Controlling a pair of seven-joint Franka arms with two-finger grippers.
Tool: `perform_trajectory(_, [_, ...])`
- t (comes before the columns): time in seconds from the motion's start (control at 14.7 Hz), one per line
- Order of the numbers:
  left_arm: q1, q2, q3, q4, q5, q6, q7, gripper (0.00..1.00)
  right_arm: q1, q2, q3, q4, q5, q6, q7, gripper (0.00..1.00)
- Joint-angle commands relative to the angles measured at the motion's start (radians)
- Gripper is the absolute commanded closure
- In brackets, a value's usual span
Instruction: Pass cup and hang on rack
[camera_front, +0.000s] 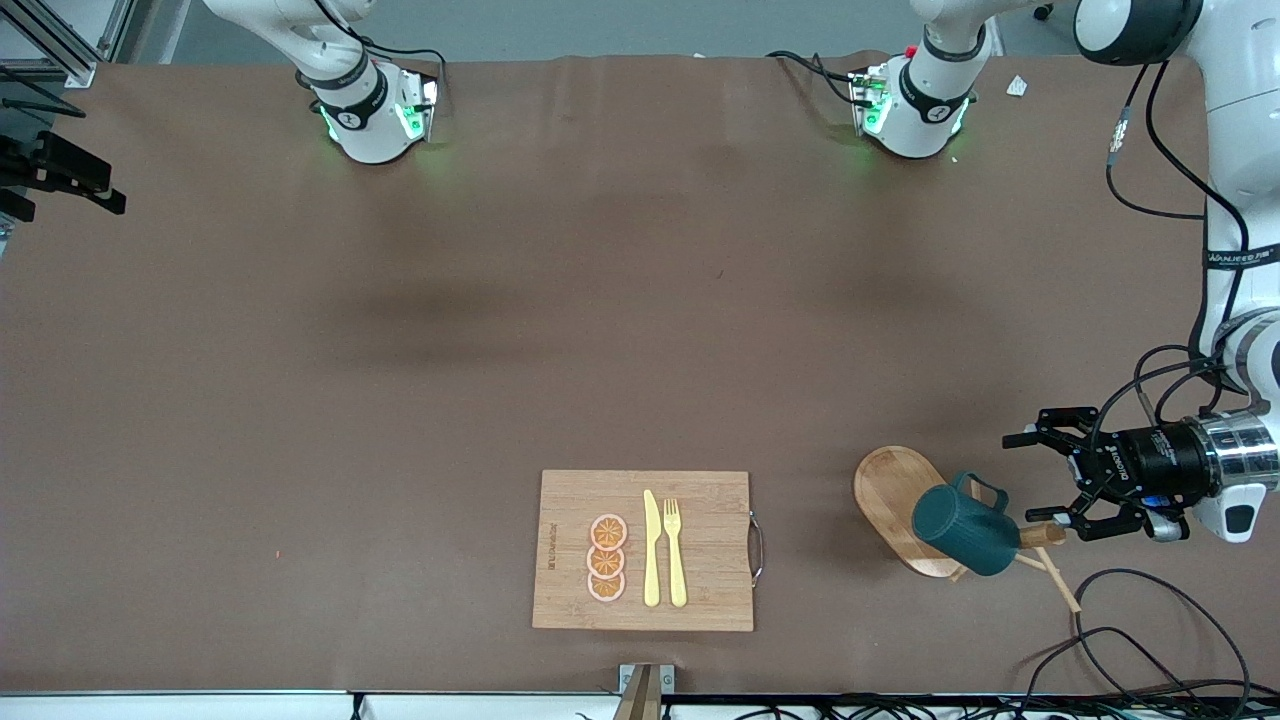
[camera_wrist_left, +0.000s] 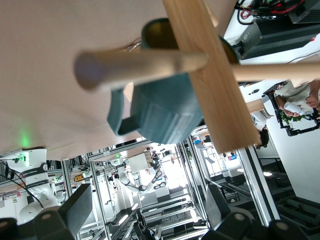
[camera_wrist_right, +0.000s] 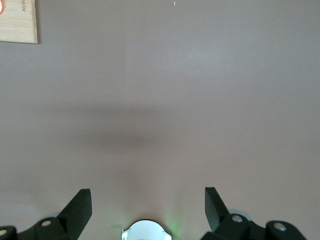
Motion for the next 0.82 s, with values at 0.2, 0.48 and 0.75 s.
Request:
perform_trajectory(0.2, [-0.005,-0.103,-0.019,-0.003,0.173,-0.012,0.083,0.00,0.002,-0.025,0.003,-0.021,-0.001,-0.003,0.008,0.00])
perform_trajectory(0.48, [-0.004,-0.177,-0.125,-0.004,0.408,-0.012,0.118,0.00,0.002,-0.025,0.001,-0.019,-0.001,-0.006,0.006,0.00])
perform_trajectory(0.75, [-0.005,-0.251,-0.227,-0.004,0.647,-0.012,0.119,0.00,0.002,-0.025,0.001,-0.019,-0.001,-0.006,0.008,0.00])
